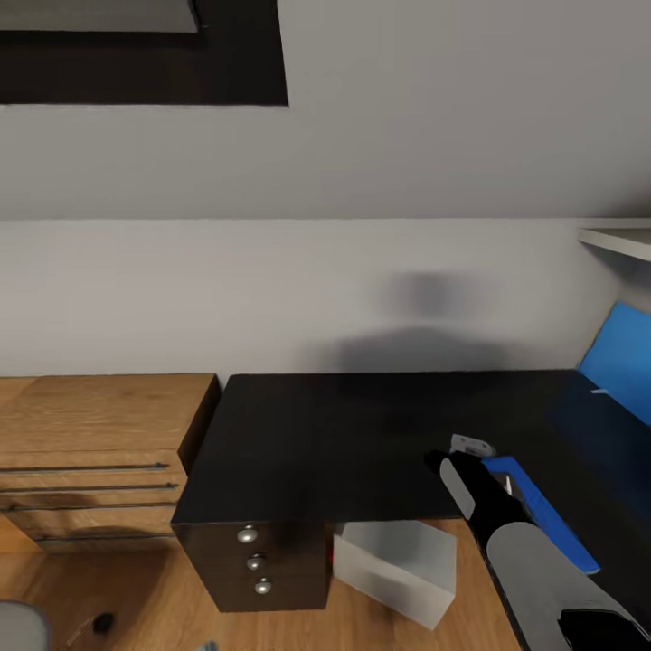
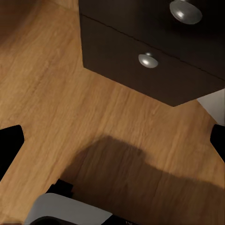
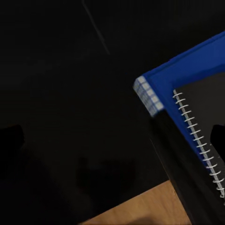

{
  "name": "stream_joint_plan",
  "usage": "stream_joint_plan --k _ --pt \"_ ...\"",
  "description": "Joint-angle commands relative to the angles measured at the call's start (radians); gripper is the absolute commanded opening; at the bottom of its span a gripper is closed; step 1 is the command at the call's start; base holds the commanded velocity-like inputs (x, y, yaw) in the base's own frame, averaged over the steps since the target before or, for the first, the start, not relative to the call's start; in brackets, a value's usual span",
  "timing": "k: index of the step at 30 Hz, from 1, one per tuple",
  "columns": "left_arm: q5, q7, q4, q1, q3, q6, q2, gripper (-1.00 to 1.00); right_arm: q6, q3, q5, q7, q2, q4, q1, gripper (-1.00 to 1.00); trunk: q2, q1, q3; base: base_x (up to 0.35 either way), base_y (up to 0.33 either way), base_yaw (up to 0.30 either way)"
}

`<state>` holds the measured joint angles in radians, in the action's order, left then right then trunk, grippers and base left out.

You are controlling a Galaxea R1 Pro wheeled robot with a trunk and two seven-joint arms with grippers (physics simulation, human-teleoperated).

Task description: In the bedroom, organize the workspace by keeping the computer under the desk, ensuring the monitor is on the desk, placing the keyboard on the desk next to the monitor, placing the mouse on the desk next to the keyboard, moving the folder from the swivel chair onto the desk next to the mouse, stacking the notebook on top of the folder with the pen on top of the notebook, and positioning the swivel chair next to the desk.

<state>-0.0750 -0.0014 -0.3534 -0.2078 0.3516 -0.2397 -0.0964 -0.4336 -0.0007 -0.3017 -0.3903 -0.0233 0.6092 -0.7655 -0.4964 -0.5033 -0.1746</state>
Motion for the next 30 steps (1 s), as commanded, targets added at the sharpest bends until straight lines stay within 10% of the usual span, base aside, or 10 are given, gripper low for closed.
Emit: stream_joint_plan --k 1,30 --pt "-0.008 0.0 0.001 -0.001 0.0 -0.003 0.0 1.0 -0.003 0.001 -0.008 -0.006 0.0 0.0 0.0 1.0 -0.002 0.0 -0.002 0.0 0.0 0.263" --pt "-0.008 -0.001 0.001 -0.001 0.0 -0.004 0.0 1.0 0.148 0.04 0.003 -0.005 0.035 -0.107 0.0 1.0 -0.002 0.0 -0.009 -0.024 0.024 0.152"
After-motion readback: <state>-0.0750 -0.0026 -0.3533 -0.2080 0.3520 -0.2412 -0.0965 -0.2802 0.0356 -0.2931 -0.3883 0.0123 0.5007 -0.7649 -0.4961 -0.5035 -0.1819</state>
